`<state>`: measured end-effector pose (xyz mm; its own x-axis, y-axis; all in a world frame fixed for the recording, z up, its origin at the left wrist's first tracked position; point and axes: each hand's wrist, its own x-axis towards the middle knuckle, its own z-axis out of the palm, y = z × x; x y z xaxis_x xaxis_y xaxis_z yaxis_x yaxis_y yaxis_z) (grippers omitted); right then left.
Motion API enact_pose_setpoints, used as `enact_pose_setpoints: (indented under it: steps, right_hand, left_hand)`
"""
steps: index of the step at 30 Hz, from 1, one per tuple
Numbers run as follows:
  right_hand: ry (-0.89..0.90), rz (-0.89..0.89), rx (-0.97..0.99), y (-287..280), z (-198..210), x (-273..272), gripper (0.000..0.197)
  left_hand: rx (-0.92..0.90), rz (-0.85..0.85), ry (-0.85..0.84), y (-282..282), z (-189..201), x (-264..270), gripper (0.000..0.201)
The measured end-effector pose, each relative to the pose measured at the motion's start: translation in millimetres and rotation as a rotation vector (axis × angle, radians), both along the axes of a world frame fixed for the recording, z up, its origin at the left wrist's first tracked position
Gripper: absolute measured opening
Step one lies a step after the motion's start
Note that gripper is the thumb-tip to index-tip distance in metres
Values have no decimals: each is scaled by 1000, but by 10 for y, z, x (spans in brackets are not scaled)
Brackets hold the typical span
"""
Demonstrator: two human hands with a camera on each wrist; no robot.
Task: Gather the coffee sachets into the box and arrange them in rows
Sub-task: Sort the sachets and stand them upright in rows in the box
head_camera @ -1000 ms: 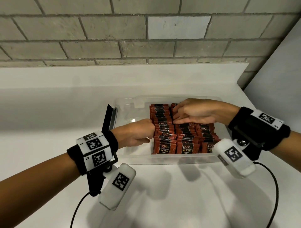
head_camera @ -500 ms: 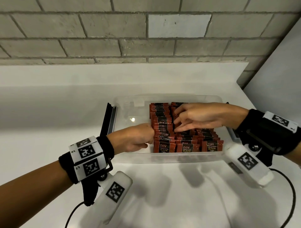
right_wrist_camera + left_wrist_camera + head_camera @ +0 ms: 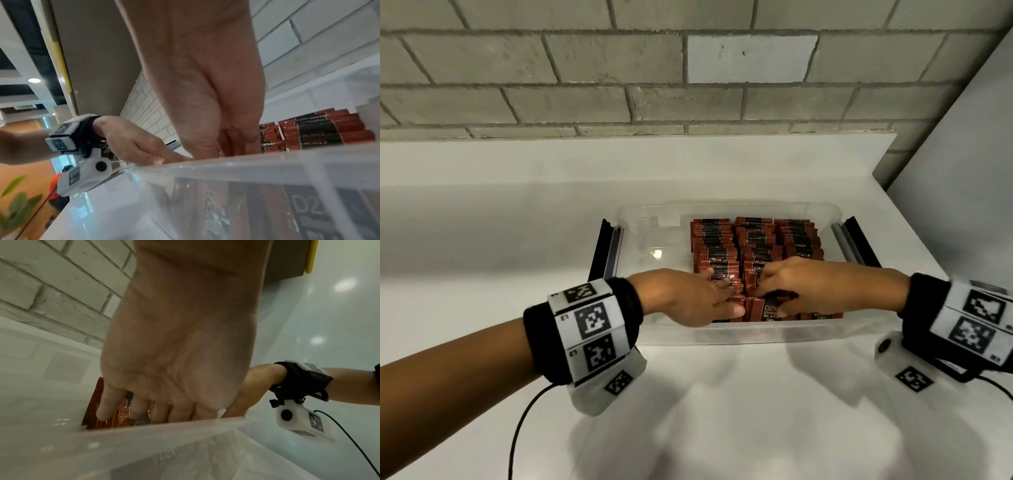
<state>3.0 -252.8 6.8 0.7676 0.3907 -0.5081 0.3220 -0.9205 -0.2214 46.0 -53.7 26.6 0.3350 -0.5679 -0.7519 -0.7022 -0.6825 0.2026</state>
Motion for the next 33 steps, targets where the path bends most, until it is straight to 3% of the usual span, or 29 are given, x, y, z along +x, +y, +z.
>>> enact_pose_setpoints:
  steps: [6,10,14,21,29,33]
  right_hand:
    - [19,-113,118,-101,140,-7,52]
    - [11,-264,122,-355,378,-19,29]
    - [47,-166,-76,-456,249,-98,17]
    - [-29,-100,-114,-498,124,-139,13]
    - [-101,-200,-80,-453,163,59,30]
    - [-11,-255,-216,-381,81,189,55]
  left_hand:
    - [-7,-1,14,35,25,10,66]
    - [-54,-10,2,16,85,-7,67]
    - [-54,-58,11,-158,125,-44,69]
    - [6,-110,29,-322,142,-64,66]
    - [-79,-16,-27,-360,76,-18,75]
    - [-65,14,-95,-503,-36,24,81]
